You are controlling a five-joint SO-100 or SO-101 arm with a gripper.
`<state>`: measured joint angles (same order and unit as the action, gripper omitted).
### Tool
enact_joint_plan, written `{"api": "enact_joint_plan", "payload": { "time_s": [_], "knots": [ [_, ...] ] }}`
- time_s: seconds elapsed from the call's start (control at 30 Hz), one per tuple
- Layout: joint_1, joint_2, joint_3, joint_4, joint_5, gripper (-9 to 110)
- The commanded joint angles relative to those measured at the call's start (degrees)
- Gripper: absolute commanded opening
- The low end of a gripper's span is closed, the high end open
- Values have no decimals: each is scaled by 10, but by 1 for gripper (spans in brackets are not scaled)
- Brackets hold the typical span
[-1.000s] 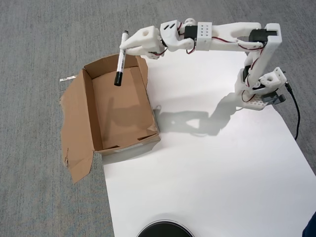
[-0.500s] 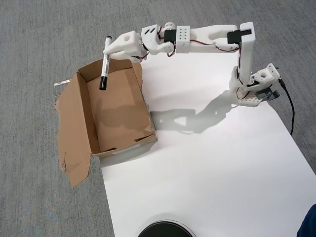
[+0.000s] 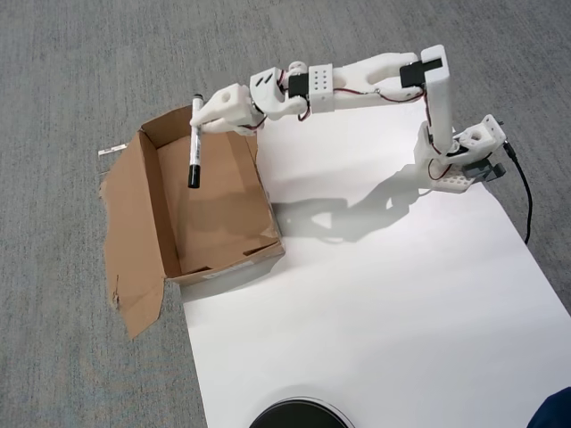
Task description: Grasp a pen and put it in the box.
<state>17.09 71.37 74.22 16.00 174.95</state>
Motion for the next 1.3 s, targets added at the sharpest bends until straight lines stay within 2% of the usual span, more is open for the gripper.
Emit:
{"api": "enact_joint_plan", "payload": {
  "time_s": [0.0,1.27],
  "knots": [
    [-5,-8,-25,-3,-1,1],
    [0,-44,-22,-4,-1,2]
  ]
}}
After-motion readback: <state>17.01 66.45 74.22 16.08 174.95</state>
